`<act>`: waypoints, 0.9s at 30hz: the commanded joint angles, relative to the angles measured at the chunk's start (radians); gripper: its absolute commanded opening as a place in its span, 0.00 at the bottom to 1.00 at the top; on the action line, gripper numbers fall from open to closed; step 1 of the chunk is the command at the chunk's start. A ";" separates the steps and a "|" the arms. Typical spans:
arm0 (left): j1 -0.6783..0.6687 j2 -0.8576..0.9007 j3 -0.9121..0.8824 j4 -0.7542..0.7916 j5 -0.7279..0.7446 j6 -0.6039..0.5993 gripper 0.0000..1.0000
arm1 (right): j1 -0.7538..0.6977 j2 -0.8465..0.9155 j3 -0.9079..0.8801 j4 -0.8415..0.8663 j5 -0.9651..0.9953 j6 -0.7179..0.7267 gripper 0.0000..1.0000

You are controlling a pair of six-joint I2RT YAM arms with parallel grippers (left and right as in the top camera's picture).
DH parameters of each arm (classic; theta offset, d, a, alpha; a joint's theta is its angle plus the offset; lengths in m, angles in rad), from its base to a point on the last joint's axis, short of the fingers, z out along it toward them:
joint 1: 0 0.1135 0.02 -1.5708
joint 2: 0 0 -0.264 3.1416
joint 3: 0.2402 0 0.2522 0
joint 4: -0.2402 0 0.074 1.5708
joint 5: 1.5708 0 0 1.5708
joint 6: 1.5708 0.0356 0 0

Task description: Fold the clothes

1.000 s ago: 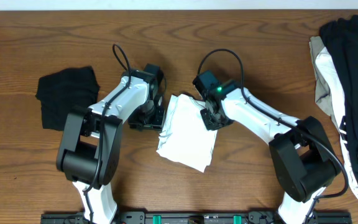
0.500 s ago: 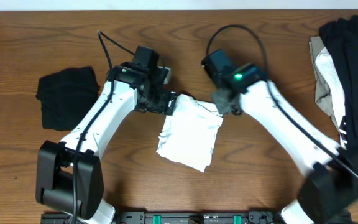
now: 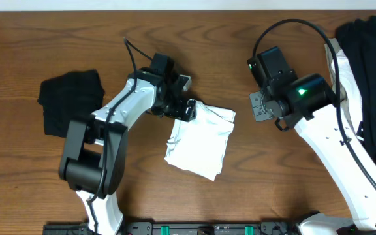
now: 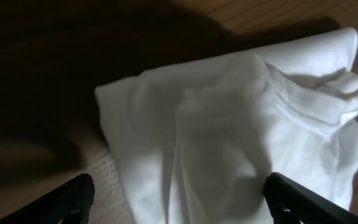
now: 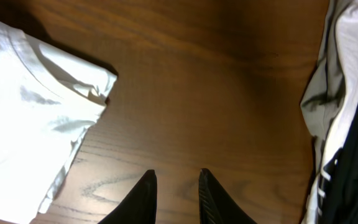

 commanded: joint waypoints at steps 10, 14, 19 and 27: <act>0.003 0.155 0.007 0.021 0.141 0.017 0.64 | -0.014 -0.008 0.014 -0.024 0.010 0.031 0.21; 0.005 0.150 0.008 0.021 0.140 0.029 0.40 | -0.014 -0.008 0.014 -0.031 0.010 0.034 0.21; 0.026 0.128 0.008 0.001 0.139 0.040 0.06 | -0.021 -0.008 0.014 -0.053 0.011 0.045 0.20; 0.140 -0.072 0.010 -0.049 -0.014 0.036 0.06 | -0.053 -0.008 0.014 -0.069 0.010 0.049 0.18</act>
